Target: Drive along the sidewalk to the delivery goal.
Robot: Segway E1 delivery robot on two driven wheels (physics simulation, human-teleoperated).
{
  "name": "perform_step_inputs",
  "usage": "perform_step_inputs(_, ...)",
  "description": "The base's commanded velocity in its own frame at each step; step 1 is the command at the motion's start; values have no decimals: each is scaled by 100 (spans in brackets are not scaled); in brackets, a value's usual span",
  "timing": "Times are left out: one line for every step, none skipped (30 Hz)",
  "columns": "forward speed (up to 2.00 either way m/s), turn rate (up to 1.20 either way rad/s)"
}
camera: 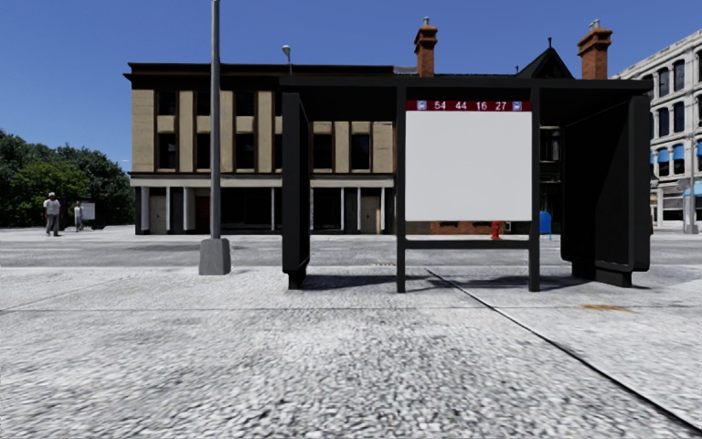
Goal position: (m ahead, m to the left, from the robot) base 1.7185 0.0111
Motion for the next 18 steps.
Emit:
perform_step_inputs(185, 0)
perform_step_inputs(135, 0)
perform_step_inputs(111, 0)
perform_step_inputs(100, 0)
perform_step_inputs(98, 0)
perform_step_inputs(97, 0)
perform_step_inputs(97, 0)
perform_step_inputs(97, 0)
perform_step_inputs(97, 0)
perform_step_inputs(97, 0)
perform_step_inputs(96, 0)
perform_step_inputs(88, 0)
perform_step_inputs(73, 0)
perform_step_inputs(65, 0)
perform_step_inputs(61, 0)
perform_step_inputs(54, 0)
perform_step_inputs(50, 0)
perform_step_inputs(46, 0)
